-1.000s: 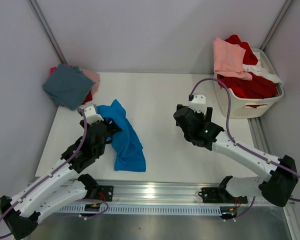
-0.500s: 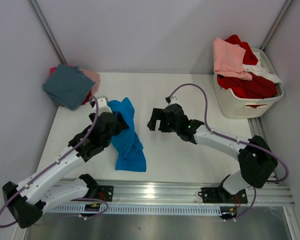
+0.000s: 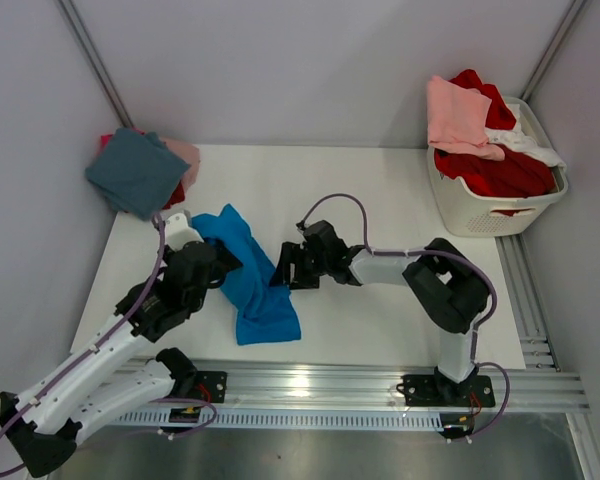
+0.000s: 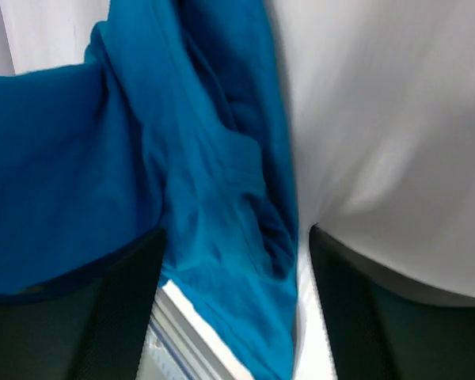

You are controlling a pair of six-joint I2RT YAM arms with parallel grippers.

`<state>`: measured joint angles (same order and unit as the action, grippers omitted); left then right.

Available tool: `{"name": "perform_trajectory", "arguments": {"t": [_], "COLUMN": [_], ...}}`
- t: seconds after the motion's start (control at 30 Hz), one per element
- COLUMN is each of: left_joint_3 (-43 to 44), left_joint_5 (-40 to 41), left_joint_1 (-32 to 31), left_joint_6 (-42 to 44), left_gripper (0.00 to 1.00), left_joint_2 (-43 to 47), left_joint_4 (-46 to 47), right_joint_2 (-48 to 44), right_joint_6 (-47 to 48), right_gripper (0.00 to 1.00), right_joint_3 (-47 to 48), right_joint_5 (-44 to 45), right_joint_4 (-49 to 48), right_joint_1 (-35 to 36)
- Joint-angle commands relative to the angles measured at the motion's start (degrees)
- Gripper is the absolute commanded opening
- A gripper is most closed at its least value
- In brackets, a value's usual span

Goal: Fold and stack the t-shirts
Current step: Move the tshirt to the center of the board

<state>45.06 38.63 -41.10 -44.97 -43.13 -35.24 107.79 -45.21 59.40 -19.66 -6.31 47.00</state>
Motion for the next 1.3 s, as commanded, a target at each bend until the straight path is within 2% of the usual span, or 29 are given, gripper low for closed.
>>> {"name": "perform_trajectory", "arguments": {"t": [0.0,0.03,0.07,0.13,0.17,0.2,0.3,0.37,0.4,0.43,0.5,0.53,0.63,0.73,0.77,0.93,0.97,1.07,1.1,1.13,1.27], "left_joint_3": [1.6,2.0,2.7,2.8,2.7,2.6,1.7,1.5,1.5,1.6,1.6,1.5,1.6,1.3,1.3,1.8,1.8,1.9,1.9,1.8,1.9], "left_joint_5": [0.8,0.9,1.0,1.0,1.1,0.9,0.7,0.6,0.7,0.8,1.0,1.1,1.2,1.2,1.2,1.1,1.1,1.3,1.4,1.5,2.8], "left_joint_1": [0.2,0.2,0.2,0.2,0.2,0.2,0.2,0.2,0.2,0.2,0.2,0.2,0.2,0.2,0.2,0.2,0.2,0.2,0.2,0.2,0.2], "left_joint_6": [-0.9,-1.3,-1.5,-2.0,-2.2,-2.3,-2.2,-1.6,-1.5,-1.3,-1.1,-1.0,-1.1,-1.1,-1.0,-0.9,-0.9,-1.0,-1.1,-1.1,-1.5], "left_gripper": [0.95,0.95,0.95,0.95,0.95,0.95,0.95,0.95,0.95,0.95,0.95,0.95,0.95,0.95,0.95,0.95,0.95,0.95,0.95,0.95,0.94], "left_joint_2": [-0.1,-1.0,-1.2,-2.0,-2.1,-2.0,-1.7,-1.5,-1.5,-1.5,-1.5,-1.5,-1.7,-1.9,-2.0,-2.7,-2.7,-2.8,-2.8,-2.7,-2.7], "left_joint_4": [2.9,2.1,0.8,0.2,-0.1,0.0,0.9,1.4,1.6,1.6,1.8,1.9,2.0,2.5,2.4,2.0,1.9,1.2,1.0,0.9,-0.3], "right_joint_2": [4.1,4.8,5.3,5.6,5.3,4.5,1.1,-4.0,-6.1,-10.5,-14.6,-16.4,-21.0,-23.0,-23.2,-26.3,-27.1,-30.7,-32.6,-33.4,-34.0], "right_joint_6": [0.0,0.0,0.0,-0.1,0.2,1.3,4.4,8.3,10.5,11.7,14.0,15.9,18.4,19.5,19.7,22.3,24.4,33.7,41.0,41.1,39.5], "right_gripper": [0.68,0.61,0.44,0.28,0.06,0.00,0.00,0.00,0.00,0.00,0.00,0.00,0.00,0.00,0.00,0.00,0.00,0.00,0.00,0.00,0.00], "right_joint_3": [4.1,4.8,5.3,5.3,5.3,5.9,7.2,8.4,9.9,10.4,11.1,12.1,13.2,12.6,12.0,9.6,8.4,3.3,2.6,2.7,6.7], "right_joint_5": [-3.6,-3.8,-4.2,-4.5,-4.1,-1.8,4.8,16.2,27.7,32.7,41.1,49.5,62.2,67.4,72.7,87.0,92.6,102.4,105.8,106.0,109.0], "right_joint_4": [0.8,1.7,1.7,1.6,2.2,3.4,10.0,16.3,20.8,22.0,23.6,25.4,28.1,29.0,29.2,27.2,26.2,14.9,7.3,7.3,15.9], "right_joint_1": [0.7,0.9,0.9,1.0,1.0,1.0,1.3,1.3,1.2,1.1,-0.1,-0.4,-0.7,0.1,0.6,3.2,3.3,2.7,1.6,-1.5,-10.4]}}
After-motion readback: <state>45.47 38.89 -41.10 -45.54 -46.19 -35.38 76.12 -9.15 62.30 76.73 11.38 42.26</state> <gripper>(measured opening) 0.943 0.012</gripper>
